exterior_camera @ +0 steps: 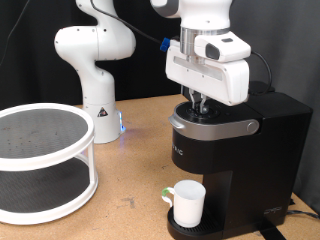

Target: Make a cup of coffee with the keurig machine

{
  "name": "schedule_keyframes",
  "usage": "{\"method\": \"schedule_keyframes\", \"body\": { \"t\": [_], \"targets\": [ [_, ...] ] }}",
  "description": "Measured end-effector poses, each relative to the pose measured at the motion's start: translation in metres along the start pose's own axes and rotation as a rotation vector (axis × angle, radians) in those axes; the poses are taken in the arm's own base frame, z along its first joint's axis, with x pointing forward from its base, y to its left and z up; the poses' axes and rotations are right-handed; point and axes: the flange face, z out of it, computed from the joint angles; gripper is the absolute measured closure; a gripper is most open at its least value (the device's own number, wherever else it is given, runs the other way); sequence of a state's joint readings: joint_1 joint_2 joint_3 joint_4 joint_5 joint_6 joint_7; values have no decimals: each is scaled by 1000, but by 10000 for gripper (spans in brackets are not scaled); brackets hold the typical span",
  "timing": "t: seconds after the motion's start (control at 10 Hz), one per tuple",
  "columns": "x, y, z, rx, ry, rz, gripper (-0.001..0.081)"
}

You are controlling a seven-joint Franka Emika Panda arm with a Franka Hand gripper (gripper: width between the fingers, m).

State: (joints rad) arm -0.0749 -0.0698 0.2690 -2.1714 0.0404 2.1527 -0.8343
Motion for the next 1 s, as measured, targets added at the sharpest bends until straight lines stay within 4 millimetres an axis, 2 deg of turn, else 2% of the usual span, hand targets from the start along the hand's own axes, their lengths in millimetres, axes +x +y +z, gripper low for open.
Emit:
{"method": "schedule_keyframes", "body": {
  "t": [0.4, 1.0],
  "targets": [
    [0, 0, 0, 2, -1, -1, 806],
    [9, 11, 1, 176, -88, -46, 806]
  ]
}}
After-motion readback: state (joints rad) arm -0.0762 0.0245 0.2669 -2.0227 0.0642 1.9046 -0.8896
